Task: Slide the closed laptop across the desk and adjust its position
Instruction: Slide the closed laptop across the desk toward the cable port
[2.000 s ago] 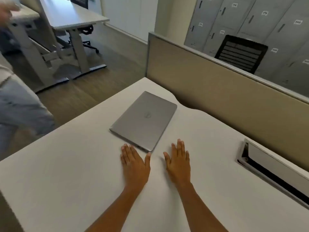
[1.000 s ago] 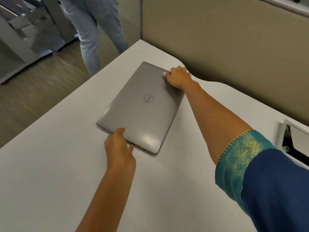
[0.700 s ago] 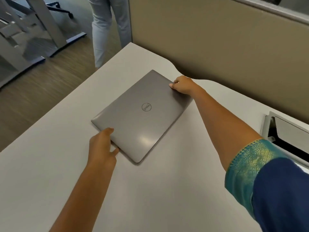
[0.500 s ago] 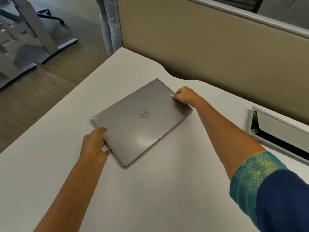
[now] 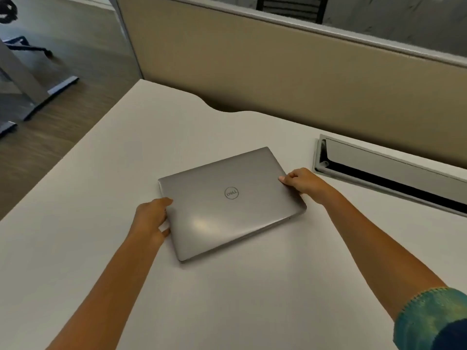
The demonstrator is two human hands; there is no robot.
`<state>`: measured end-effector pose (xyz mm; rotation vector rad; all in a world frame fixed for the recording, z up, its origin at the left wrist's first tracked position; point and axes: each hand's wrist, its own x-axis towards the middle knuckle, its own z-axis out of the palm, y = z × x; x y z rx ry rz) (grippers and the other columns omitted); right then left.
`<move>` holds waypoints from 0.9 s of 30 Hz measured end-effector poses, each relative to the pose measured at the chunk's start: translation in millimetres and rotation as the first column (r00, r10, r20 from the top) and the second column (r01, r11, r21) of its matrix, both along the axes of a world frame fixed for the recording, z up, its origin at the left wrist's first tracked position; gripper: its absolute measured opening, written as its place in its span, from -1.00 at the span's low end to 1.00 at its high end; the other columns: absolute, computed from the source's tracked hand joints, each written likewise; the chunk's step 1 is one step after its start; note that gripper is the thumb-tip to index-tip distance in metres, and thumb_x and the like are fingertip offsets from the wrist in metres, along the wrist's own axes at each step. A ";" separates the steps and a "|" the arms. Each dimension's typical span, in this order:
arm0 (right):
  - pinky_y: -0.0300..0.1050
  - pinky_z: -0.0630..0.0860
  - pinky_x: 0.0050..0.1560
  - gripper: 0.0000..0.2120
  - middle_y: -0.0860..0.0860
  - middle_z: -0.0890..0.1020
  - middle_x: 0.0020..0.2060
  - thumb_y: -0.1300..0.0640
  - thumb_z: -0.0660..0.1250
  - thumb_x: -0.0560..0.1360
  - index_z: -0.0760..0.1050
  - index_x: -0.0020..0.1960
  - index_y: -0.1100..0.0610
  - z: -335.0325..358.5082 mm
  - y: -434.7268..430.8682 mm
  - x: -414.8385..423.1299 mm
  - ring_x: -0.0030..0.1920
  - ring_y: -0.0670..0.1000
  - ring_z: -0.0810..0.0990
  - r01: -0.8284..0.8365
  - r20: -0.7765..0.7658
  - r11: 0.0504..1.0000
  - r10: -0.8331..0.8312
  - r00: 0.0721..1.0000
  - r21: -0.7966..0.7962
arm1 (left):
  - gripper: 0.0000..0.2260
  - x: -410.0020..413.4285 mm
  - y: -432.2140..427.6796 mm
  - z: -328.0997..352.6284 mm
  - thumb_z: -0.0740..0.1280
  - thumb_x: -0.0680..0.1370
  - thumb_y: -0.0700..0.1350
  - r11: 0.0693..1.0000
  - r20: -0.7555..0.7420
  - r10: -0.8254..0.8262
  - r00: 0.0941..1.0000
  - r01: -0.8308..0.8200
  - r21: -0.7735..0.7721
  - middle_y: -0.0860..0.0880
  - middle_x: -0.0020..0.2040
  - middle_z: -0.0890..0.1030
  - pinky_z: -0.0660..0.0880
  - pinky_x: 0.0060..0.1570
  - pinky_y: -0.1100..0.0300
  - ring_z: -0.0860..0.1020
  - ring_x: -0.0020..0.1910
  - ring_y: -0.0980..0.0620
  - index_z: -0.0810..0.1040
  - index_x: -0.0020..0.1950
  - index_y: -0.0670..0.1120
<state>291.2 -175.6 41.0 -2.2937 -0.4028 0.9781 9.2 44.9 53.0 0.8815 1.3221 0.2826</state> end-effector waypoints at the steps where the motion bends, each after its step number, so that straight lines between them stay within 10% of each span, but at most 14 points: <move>1: -0.08 0.36 -0.09 -0.72 0.12 0.54 -0.15 -0.03 0.31 0.52 0.49 -0.11 0.21 0.9 -20.5 -3.9 -0.13 0.08 0.47 0.035 -0.010 0.999 -0.035 0.999 0.008 | -0.95 4.3 -9.2 1.2 0.37 0.49 -0.20 1.000 -0.002 -0.031 1.000 0.031 0.005 -0.05 -0.11 0.57 0.47 -0.29 0.09 0.55 -0.13 0.04 0.54 -0.09 -0.08; 12: 0.14 0.49 0.21 -0.56 0.28 0.61 0.10 -0.04 0.30 0.53 0.52 0.11 0.36 8.0 -244.0 -63.0 0.13 0.28 0.58 0.353 -0.085 0.935 -0.349 0.933 0.035 | -0.64 53.6 -141.8 0.7 0.41 0.49 -0.15 0.932 -0.032 -0.360 0.932 0.361 0.018 -0.12 0.22 0.55 0.48 -0.08 0.01 0.51 0.25 -0.10 0.53 0.28 -0.16; 27: -0.19 0.38 -0.25 -0.70 0.07 0.49 -0.29 0.01 0.34 0.52 0.50 -0.10 0.28 2.6 -418.5 -118.7 -0.28 0.01 0.42 0.546 -0.087 0.836 -0.541 0.836 0.049 | -0.62 76.4 -285.5 -7.0 0.40 0.50 -0.13 0.824 -0.078 -0.564 0.822 0.566 0.017 -0.15 0.28 0.54 0.48 -0.02 -0.02 0.51 0.24 -0.11 0.51 0.30 -0.17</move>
